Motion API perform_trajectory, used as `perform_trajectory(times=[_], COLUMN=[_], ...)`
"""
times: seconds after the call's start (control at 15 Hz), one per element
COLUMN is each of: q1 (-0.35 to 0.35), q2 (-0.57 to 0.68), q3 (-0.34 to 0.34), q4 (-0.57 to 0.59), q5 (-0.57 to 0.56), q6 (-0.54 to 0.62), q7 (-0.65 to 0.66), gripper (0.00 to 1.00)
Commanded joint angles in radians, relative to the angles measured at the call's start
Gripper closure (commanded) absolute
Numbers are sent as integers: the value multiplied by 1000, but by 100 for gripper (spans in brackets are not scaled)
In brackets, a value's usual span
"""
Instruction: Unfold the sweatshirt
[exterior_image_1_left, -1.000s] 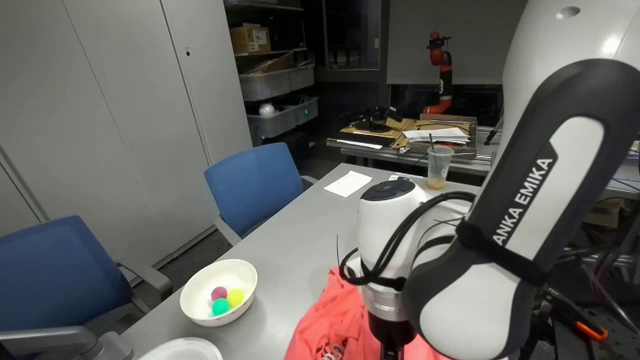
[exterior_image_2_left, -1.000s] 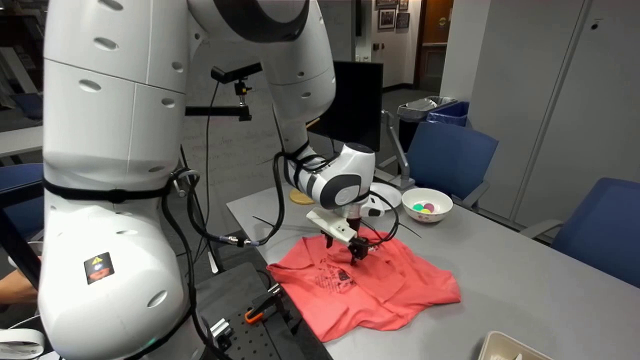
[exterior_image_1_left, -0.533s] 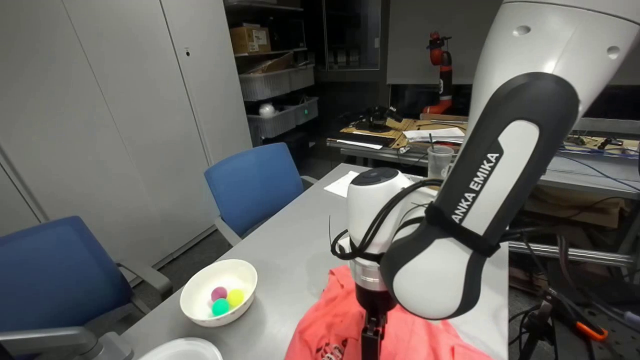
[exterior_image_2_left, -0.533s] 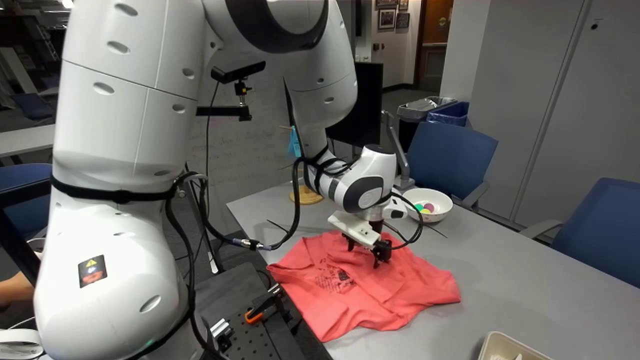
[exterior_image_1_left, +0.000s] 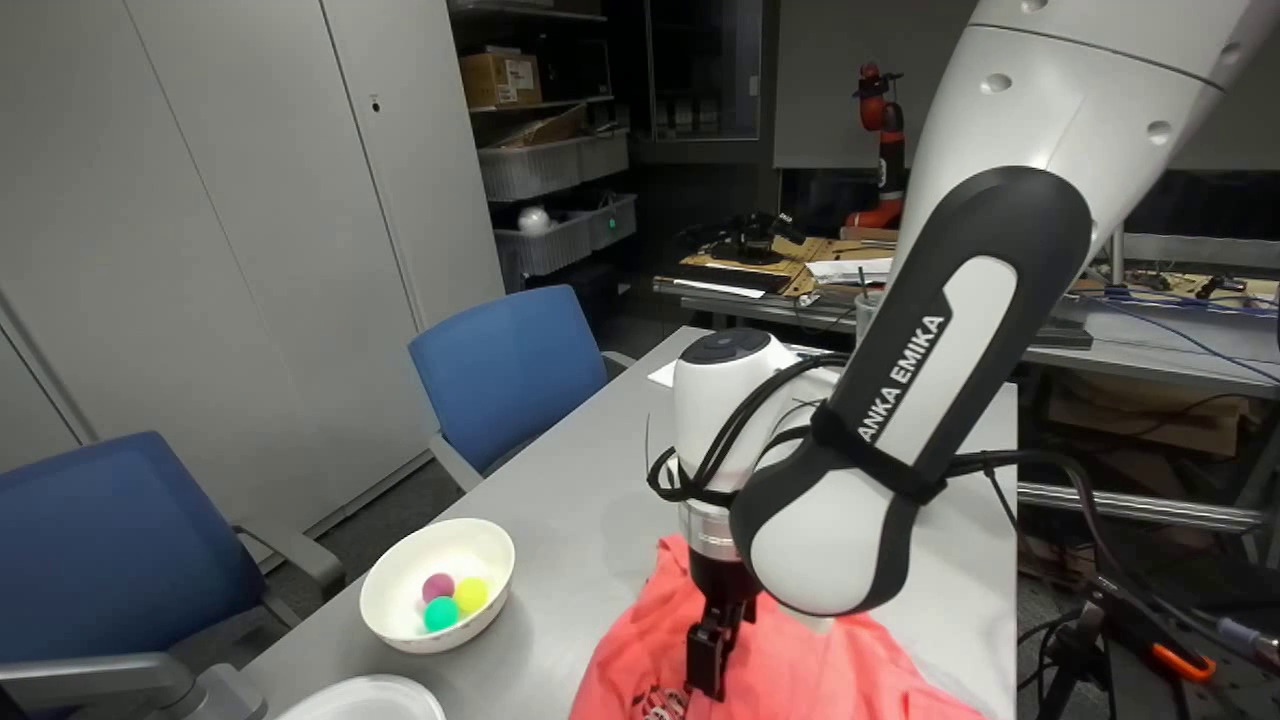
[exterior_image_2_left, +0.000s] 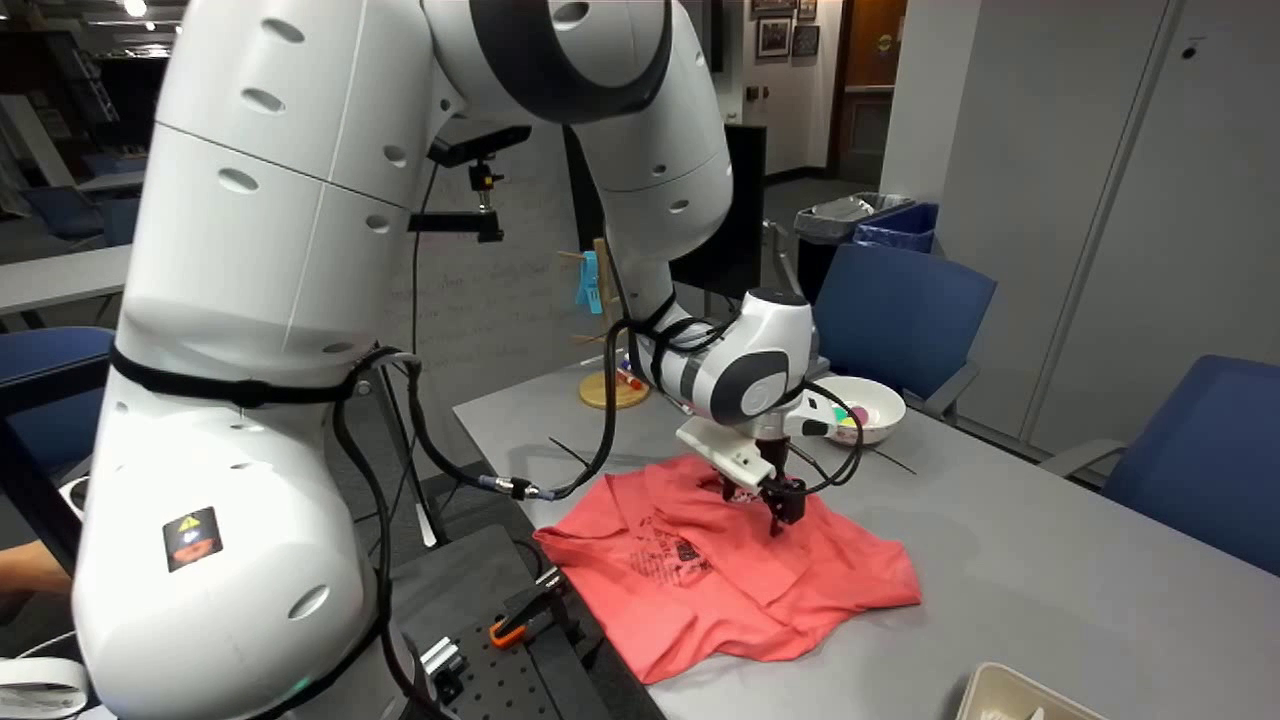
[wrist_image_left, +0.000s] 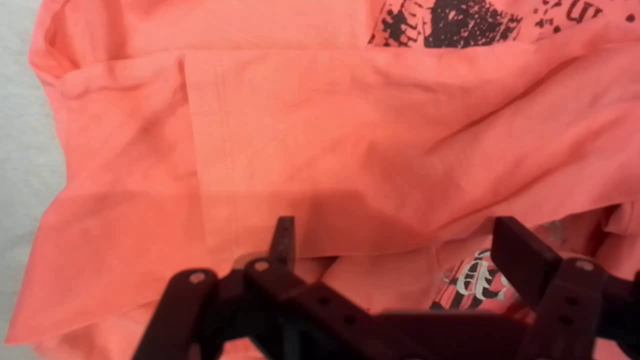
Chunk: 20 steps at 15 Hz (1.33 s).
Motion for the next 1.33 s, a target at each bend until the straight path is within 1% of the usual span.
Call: perform_trajectory(times=[0.0,0.13,0.4,0.73,1.0,1.27], q1=[62,80,95,133,148,148], q2=[27,33,37,43,30,20], q3=[-56,-68,-64,-85,-102,-112], q4=[35,36,47,61,43,21], q5=[-33,-31,-4,-13,-16,-18], q6=[-31,-31,-36,-35,-33,-23], q7=[135,178,260,356,387,394], gripper=[0,0,0,0,0,0])
